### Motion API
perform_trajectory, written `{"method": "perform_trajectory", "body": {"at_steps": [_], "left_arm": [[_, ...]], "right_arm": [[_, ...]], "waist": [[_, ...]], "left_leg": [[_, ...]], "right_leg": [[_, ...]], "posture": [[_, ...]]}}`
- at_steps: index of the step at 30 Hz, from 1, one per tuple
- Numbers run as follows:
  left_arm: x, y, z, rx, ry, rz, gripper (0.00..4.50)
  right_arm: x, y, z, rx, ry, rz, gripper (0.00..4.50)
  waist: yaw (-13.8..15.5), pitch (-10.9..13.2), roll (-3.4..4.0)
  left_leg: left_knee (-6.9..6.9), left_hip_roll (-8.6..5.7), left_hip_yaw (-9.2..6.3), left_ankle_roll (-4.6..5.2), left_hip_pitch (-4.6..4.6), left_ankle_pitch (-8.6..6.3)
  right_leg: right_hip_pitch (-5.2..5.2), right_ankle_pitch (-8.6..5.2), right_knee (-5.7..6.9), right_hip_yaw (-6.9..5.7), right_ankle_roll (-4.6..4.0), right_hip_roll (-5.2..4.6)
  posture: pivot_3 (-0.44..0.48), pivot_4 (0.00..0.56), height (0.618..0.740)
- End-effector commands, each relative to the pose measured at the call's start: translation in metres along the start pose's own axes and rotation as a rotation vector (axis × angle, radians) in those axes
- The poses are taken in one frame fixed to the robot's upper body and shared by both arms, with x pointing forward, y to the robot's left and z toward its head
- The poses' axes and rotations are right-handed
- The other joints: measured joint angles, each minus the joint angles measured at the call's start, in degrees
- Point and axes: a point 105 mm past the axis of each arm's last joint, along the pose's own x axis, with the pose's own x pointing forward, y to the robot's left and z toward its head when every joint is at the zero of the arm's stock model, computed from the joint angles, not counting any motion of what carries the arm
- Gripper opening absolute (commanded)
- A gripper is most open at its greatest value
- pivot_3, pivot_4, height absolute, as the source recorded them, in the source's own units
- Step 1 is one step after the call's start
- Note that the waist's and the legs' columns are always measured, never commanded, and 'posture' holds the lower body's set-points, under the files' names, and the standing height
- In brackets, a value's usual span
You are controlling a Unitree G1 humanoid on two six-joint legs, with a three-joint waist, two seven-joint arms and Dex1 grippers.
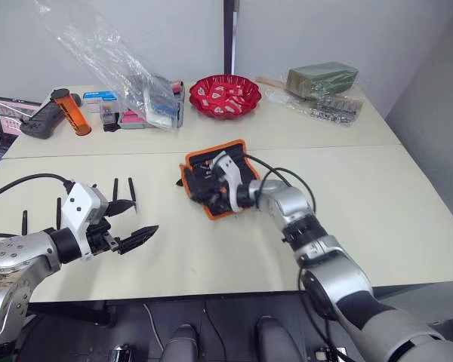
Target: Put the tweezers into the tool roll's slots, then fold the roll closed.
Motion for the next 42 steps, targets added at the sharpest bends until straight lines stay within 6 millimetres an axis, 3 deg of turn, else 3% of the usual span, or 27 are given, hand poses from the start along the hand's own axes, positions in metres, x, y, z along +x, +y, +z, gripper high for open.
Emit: {"method": "perform_trajectory", "body": {"at_steps": [1,12,16,19,23,30,34,42], "left_arm": [[-0.001,0.0,0.01,0.049,-0.022,-0.017,4.5],[0.018,-0.015,0.006,0.18,0.024,-0.2,4.5],[0.038,-0.018,0.001,0.331,0.069,-0.272,4.5],[0.066,-0.017,0.007,0.467,0.049,-0.311,4.5],[0.088,-0.016,-0.004,0.68,0.114,-0.393,4.5],[0.116,-0.005,-0.005,0.772,0.101,-0.445,4.5],[0.129,-0.004,0.012,0.755,0.029,-0.443,4.5],[0.148,0.001,0.015,0.827,0.048,-0.475,4.5]], "right_arm": [[-0.014,0.022,0.004,-0.168,0.062,0.101,0.02],[-0.059,0.041,-0.028,-0.292,0.222,0.132,0.02],[-0.066,0.044,-0.027,-0.285,0.213,0.122,0.02],[-0.073,0.041,-0.027,-0.268,0.217,0.095,0.02],[-0.076,0.035,-0.026,-0.261,0.223,0.063,0.02],[-0.084,0.035,-0.017,-0.202,0.189,0.059,0.02],[-0.087,0.034,-0.014,-0.184,0.183,0.044,0.02],[-0.088,0.034,-0.014,-0.169,0.177,0.019,0.02]], "waist": [[-0.03,0.0,0.0],[0.96,-0.01,-0.05],[1.4,0.0,-0.06],[2.33,0.0,-0.07],[2.64,-0.03,-0.16],[2.63,-0.02,-0.17],[2.69,-0.03,-0.18],[2.57,-0.03,-0.19]], "left_leg": [[0.0,0.0,0.0,0.0,0.01,0.0],[0.04,0.01,0.03,0.0,-0.01,0.0],[0.09,0.01,0.04,-0.01,-0.03,0.01],[0.14,0.0,0.04,-0.03,-0.06,0.02],[0.23,-0.01,0.05,-0.06,-0.1,0.04],[0.26,-0.01,0.04,-0.05,-0.16,0.04],[0.3,-0.01,0.04,-0.05,-0.18,0.04],[0.37,-0.01,0.03,-0.05,-0.22,0.05]], "right_leg": [[-0.02,0.0,0.01,0.0,0.0,0.0],[-0.01,-0.01,-0.09,-0.01,0.01,0.0],[0.02,-0.01,-0.11,0.0,0.01,0.0],[0.05,-0.01,-0.12,-0.02,0.01,0.0],[0.07,0.0,-0.16,-0.02,0.02,0.0],[-0.01,-0.01,-0.09,-0.03,0.03,0.0],[-0.01,-0.01,-0.08,-0.03,0.03,0.0],[-0.03,-0.02,-0.03,-0.04,0.05,0.0]], "posture": [[0.0,0.15,0.74],[0.0,0.15,0.74],[0.0,0.15,0.74],[0.0,0.15,0.74],[0.0,0.15,0.74],[0.0,0.15,0.74],[0.0,0.15,0.74],[0.0,0.15,0.74]]}}
